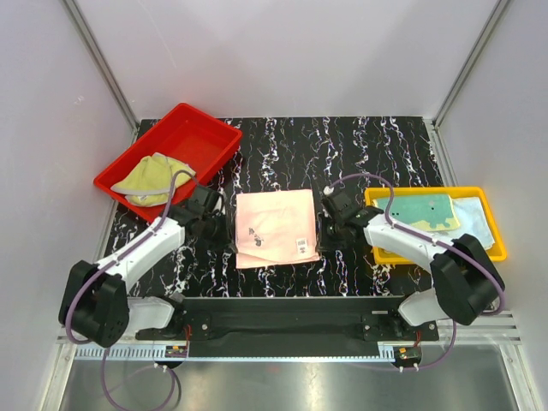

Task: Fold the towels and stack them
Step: Fold the towel

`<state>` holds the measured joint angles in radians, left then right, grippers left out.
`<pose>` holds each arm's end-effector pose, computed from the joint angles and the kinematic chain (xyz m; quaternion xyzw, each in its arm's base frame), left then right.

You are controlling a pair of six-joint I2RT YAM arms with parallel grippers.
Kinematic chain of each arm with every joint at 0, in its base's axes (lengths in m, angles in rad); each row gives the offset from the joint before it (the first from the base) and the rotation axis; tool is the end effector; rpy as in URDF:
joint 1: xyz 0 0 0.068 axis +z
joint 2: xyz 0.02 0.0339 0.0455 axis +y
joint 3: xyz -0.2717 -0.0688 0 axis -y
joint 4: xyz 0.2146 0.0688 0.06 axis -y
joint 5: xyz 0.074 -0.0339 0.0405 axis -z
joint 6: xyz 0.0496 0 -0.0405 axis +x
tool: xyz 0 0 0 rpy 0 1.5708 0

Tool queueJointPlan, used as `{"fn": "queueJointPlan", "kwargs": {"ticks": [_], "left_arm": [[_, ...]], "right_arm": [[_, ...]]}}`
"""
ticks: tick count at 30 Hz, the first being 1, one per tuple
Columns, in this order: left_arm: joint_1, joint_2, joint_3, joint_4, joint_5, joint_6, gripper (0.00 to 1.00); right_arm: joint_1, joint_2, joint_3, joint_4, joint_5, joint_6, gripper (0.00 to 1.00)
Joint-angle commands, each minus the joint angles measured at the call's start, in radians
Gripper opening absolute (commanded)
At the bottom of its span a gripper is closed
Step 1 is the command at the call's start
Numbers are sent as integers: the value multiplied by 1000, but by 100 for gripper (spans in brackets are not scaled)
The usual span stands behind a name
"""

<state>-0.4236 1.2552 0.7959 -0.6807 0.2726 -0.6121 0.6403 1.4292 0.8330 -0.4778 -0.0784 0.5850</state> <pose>0.1818 -0.0966 0.2198 -0.0622 0.9663 -0.2202 0.1183 0.1996 0.1535 0.2031 -0.0364 0.9679 0.1723 0.1791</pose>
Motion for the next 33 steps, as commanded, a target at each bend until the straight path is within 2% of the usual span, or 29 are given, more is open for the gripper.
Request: {"fn": "queueJointPlan", "kwargs": {"ticks": [1,3,9,16,21,23,26,27,30,33], "left_arm": [[-1,33,-96,47,-7,-29,0],[-1,58,-144,79,-15,-31,0],[-14,72,-162,86,-47,-46,0],[-56,86,-187,102,-19,-69,0],[-75,65,-188,70,-49,-86,0],[-96,79,-181,52,-58,-92,0],[-118,104,-161,11,-46,-94,0],[-121,101,-150,-6,-46,-91,9],[-122,52,-71,-121,-120,-75,24],[-116,39,89,-209,-191,-31,30]], "right_arm": [[-2,7,-84,151,-75,32,0],[-1,17,-118,168,-55,38,0],[-2,10,-160,173,6,38,0],[-1,11,-158,157,3,33,0],[-2,-16,-153,110,6,21,1],[-1,-19,-141,82,14,12,11],[-2,-38,-137,39,19,-13,18],[-2,-44,-135,16,17,-16,20],[-1,-81,-112,-16,8,-25,29],[-2,-101,-54,-82,14,-31,34]]}}
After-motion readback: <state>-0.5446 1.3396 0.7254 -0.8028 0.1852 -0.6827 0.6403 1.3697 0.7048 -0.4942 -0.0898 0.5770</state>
